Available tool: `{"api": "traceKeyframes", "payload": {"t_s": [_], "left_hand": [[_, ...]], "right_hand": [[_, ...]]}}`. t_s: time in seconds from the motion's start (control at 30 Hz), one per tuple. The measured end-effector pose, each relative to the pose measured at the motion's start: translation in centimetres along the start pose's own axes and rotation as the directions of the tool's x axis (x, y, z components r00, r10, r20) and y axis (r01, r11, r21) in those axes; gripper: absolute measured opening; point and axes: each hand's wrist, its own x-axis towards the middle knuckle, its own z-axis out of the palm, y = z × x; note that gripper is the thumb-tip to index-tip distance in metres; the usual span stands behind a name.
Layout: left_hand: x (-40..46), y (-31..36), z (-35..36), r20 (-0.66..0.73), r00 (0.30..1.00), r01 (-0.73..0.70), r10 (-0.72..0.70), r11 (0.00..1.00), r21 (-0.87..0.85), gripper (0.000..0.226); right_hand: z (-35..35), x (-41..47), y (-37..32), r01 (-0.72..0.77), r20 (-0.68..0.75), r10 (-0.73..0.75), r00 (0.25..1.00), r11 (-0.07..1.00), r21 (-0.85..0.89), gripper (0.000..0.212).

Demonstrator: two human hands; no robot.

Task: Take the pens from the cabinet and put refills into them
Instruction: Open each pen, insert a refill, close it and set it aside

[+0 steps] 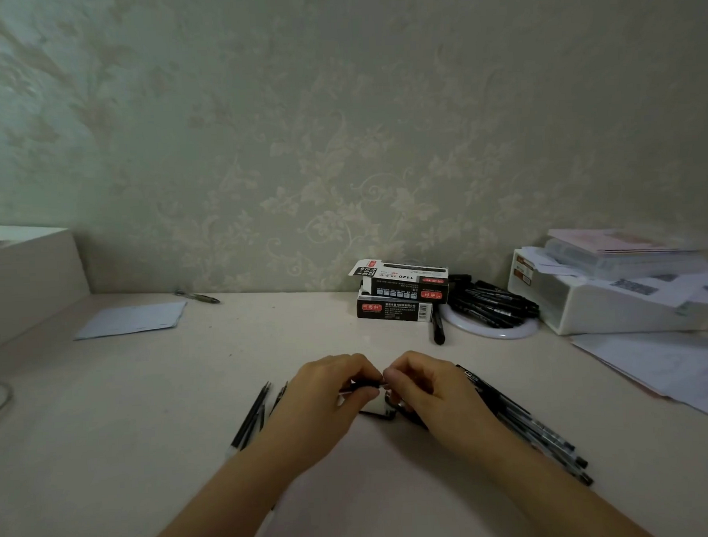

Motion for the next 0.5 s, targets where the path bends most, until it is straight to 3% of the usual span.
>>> {"api": "traceKeyframes", "payload": {"t_s": [0.3,0.4,0.5], "left_hand": [[0.1,0.0,-0.3,-0.049,0.998,0.036,-0.035,0.999,0.029,0.011],[0.2,-0.7,-0.8,-0.099,0.989,0.113,-0.106,0.991,0.066,0.011],[0.2,-1.4,-1.1,-0.135,0.974,0.191,-0.183,0.981,0.043,0.012]], "right_hand": [[0.7,-0.1,-0.3,-0.031,-0.069,0.033,0.997,0.999,0.025,0.026],[0.3,0.1,0.1,0.020,-0.128,-0.054,0.990,0.967,-0.253,0.021],[0.5,0.0,0.3,0.127,0.000,-0.153,0.988,0.816,-0.564,0.027]]}}
